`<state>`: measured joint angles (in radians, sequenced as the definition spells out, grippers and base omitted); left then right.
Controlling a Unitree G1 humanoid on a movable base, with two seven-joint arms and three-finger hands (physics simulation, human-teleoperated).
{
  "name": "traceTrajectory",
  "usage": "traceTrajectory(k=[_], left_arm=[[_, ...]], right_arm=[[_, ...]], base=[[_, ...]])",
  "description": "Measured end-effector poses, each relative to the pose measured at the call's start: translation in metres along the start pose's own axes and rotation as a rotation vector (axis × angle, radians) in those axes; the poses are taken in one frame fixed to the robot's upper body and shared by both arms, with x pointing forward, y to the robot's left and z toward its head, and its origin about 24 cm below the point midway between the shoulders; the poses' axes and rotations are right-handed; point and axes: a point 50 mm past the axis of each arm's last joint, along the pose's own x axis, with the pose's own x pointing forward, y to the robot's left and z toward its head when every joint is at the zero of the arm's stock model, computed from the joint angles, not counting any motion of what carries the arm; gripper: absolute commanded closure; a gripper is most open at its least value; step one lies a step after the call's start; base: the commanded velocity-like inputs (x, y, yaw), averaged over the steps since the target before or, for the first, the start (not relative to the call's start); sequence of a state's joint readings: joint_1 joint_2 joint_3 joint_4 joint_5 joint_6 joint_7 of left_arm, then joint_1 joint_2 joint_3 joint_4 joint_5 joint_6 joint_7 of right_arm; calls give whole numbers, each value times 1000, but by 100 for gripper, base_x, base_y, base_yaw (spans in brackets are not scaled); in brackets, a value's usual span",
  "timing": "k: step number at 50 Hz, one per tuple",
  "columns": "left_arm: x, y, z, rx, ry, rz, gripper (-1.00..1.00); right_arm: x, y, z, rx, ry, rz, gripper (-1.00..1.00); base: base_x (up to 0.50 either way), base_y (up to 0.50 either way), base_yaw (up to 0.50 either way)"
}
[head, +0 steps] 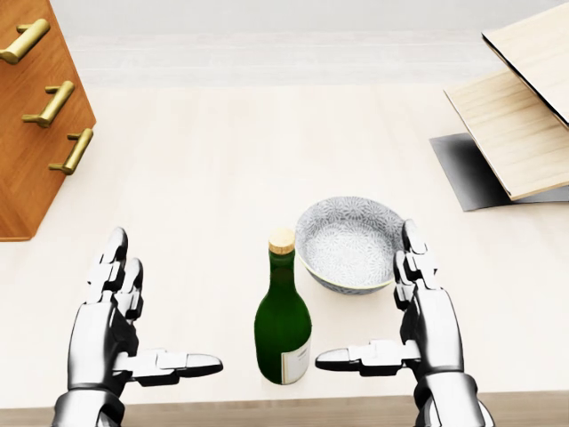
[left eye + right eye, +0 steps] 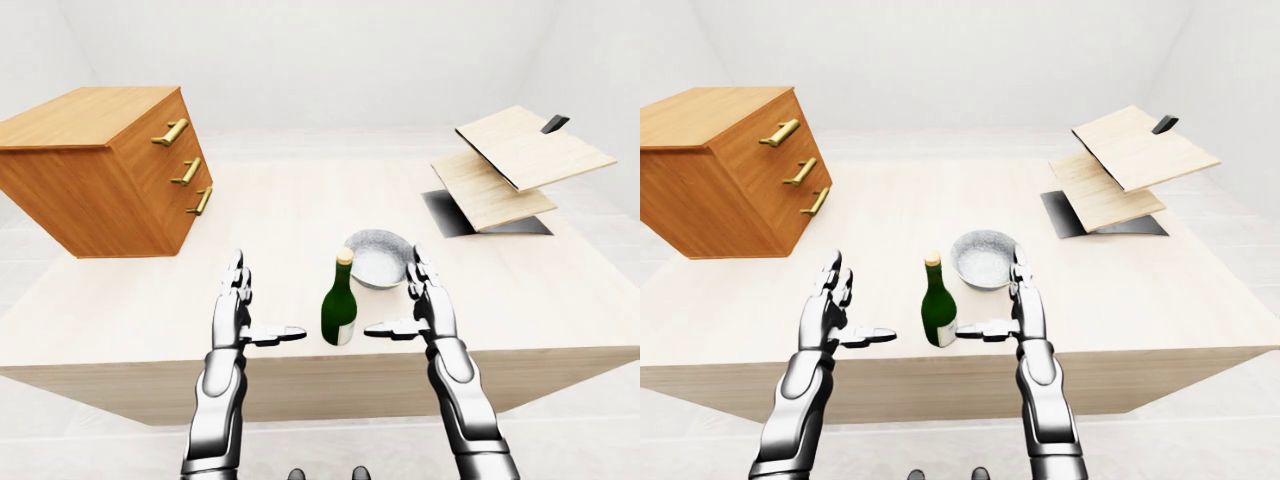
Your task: Put the wine bottle on the wine rack.
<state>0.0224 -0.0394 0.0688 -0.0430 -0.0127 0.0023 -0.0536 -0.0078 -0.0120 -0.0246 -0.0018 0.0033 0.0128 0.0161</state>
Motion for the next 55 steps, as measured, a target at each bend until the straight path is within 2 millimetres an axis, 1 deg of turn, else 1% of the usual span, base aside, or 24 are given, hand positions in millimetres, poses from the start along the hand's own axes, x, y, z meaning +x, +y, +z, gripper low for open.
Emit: traceTrajectory(k=[5, 12, 17, 23, 36, 43, 47, 55], left_arm=[[1, 3, 3, 8, 0, -6, -100], [-2, 8, 15, 4, -32, -8, -100], [-8, 10, 26, 5, -58, -11, -100], [-18, 9, 40, 30, -116, -29, -100], [-38, 5, 63, 63, -208, -53, -100], [-42, 6, 75, 61, -261, -44, -100], [-44, 7, 79, 60, -278, -38, -100], [-47, 7, 81, 60, -286, -36, -100]], right_arm=[[-2, -2, 4, 5, -10, 7, -100], [-6, -3, 11, 28, -22, 14, -100], [-7, -4, 19, 41, -40, 16, -100], [-12, -6, 34, 54, -108, 19, -100], [-25, -8, 60, 74, -220, 27, -100], [-28, -7, 66, 87, -247, 36, -100], [-29, -6, 67, 98, -253, 41, -100], [-31, -6, 69, 112, -262, 51, -100]], base=[[0, 0, 0], [0, 0, 0], [0, 0, 0], [0, 0, 0], [0, 0, 0], [-42, 1, 0], [-43, -35, 0], [-13, -50, 0]])
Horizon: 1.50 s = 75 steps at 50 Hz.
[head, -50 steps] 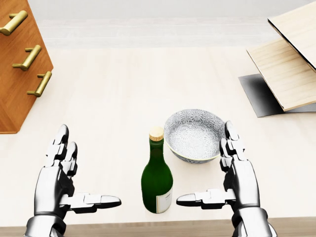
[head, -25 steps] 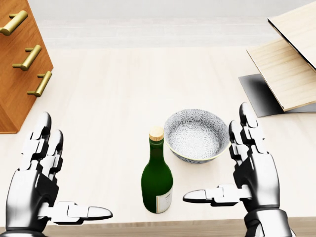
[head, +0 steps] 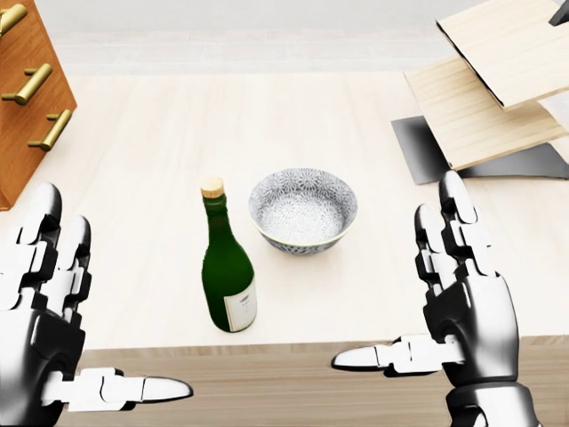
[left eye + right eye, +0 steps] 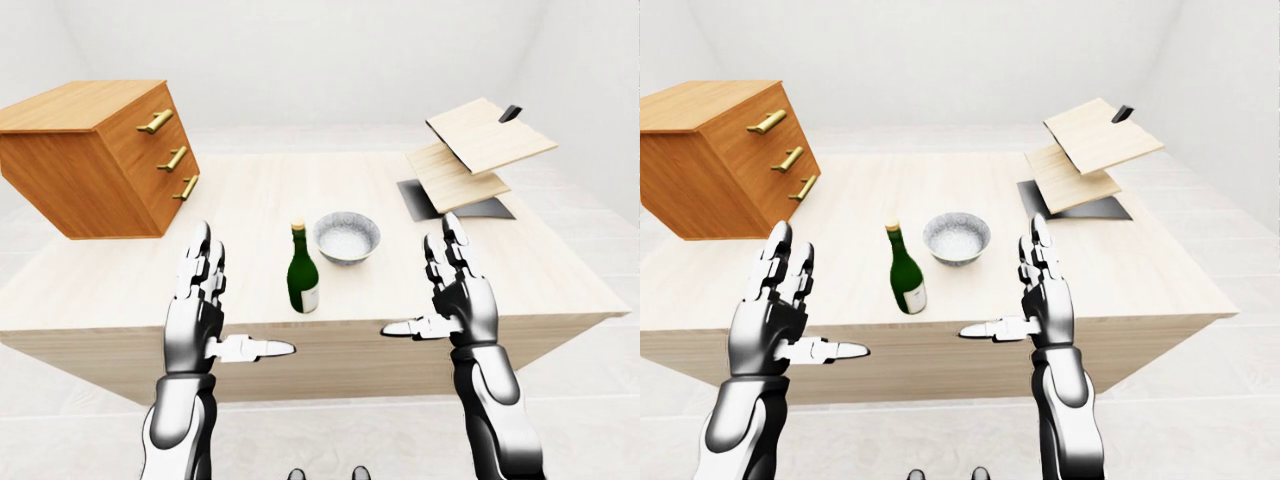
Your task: Put the wine bottle on the wine rack.
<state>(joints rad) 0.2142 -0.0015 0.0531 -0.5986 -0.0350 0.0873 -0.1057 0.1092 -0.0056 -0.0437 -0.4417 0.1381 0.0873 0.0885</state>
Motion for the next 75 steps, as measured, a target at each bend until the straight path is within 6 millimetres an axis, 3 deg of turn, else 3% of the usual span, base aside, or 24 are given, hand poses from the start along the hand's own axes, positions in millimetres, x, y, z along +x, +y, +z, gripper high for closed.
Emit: traceTrajectory(k=[28, 40, 75], left_arm=[[-5, -1, -3, 5, 23, 1, -100], [-6, -2, -5, 6, 33, -2, -100], [-8, -3, -3, 15, 32, -3, -100]], right_arm=[[-5, 5, -6, 21, 33, 47, -100], [-6, 7, -7, 37, 33, 59, -100], [-8, 12, -9, 35, 48, 80, -100]], base=[[-4, -50, 0], [0, -1, 0], [0, 0, 50]])
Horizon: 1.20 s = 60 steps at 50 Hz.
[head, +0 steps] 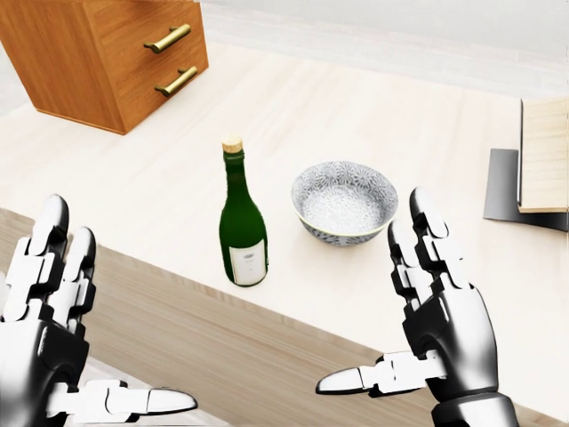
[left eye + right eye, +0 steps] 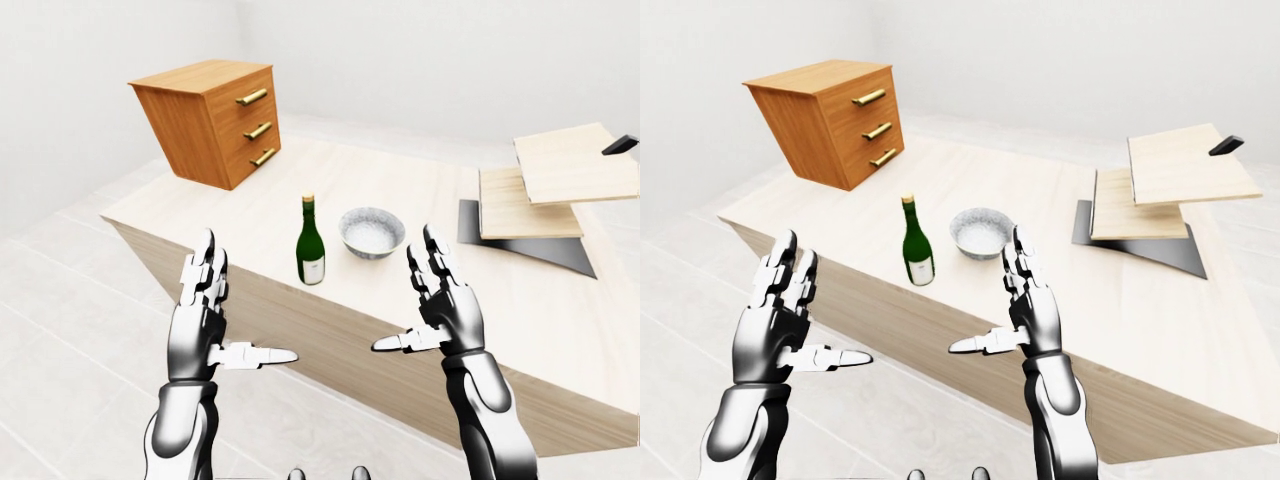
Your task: Put the wine bottle on the wine rack.
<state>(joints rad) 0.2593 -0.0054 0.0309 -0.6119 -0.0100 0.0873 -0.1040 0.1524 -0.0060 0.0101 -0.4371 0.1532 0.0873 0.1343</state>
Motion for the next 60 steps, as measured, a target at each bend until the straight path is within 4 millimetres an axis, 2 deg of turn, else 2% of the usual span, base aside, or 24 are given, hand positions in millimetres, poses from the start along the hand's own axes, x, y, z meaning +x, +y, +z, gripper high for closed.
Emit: traceTrajectory(k=[9, 28, 42, 50, 60], left_arm=[[0, 0, -2, 0, 7, 0, -100], [-2, 2, -9, 0, 43, 3, -100], [-3, 3, -10, -3, 47, 0, -100], [-3, 4, -9, -5, 45, 2, -100], [-3, 5, -7, -7, 37, 3, -100]], right_arm=[[0, 2, 3, 3, -13, 17, -100], [-2, 9, -4, -1, 22, 49, -100], [-1, 11, -3, 22, 11, 56, -100], [-1, 11, -5, 25, 22, 56, -100], [-1, 13, -7, 5, 29, 57, -100]], base=[[0, 0, 13], [30, 12, 0], [12, -11, 0], [0, 0, -49], [1, -2, 0]])
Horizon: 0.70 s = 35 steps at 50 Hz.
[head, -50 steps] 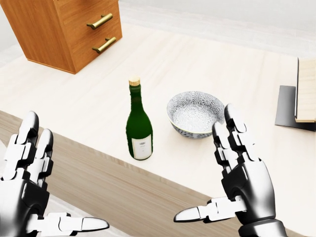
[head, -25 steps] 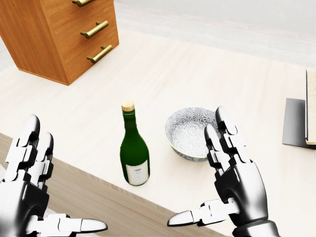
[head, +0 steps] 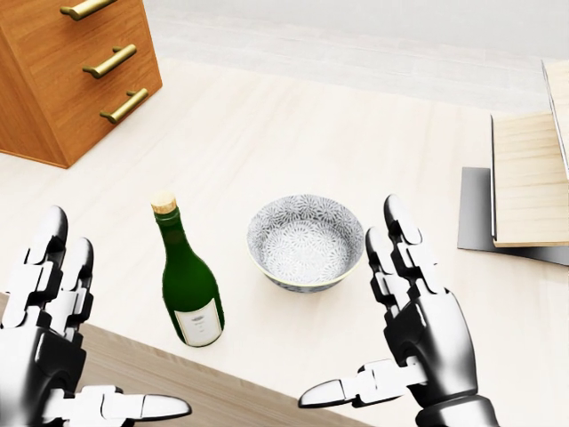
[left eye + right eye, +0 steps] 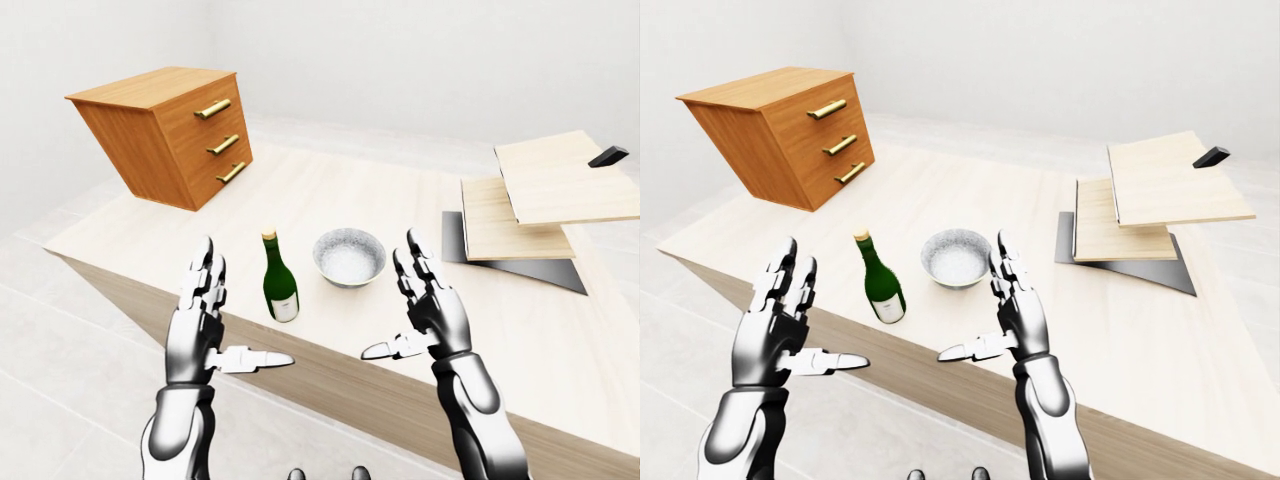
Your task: Put the wine bottle on the wine rack.
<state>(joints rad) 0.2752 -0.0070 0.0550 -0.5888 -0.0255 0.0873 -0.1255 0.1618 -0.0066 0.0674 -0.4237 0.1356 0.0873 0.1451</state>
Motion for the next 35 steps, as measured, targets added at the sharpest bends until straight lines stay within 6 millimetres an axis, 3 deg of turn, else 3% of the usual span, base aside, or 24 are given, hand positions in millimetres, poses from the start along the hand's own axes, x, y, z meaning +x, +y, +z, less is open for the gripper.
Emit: traceTrajectory(k=[16, 26, 35], left_arm=[[-3, 5, 4, -2, -15, 13, -100], [-4, 6, 4, -3, -12, 16, -100], [-5, 6, 3, -4, -8, 17, -100]], right_arm=[[2, 4, 0, -10, 1, 12, -100], [2, 6, -2, -11, 9, 19, -100], [3, 6, -4, -14, 17, 19, -100]], base=[[0, 0, 0], [37, 14, 0], [0, 0, 0]])
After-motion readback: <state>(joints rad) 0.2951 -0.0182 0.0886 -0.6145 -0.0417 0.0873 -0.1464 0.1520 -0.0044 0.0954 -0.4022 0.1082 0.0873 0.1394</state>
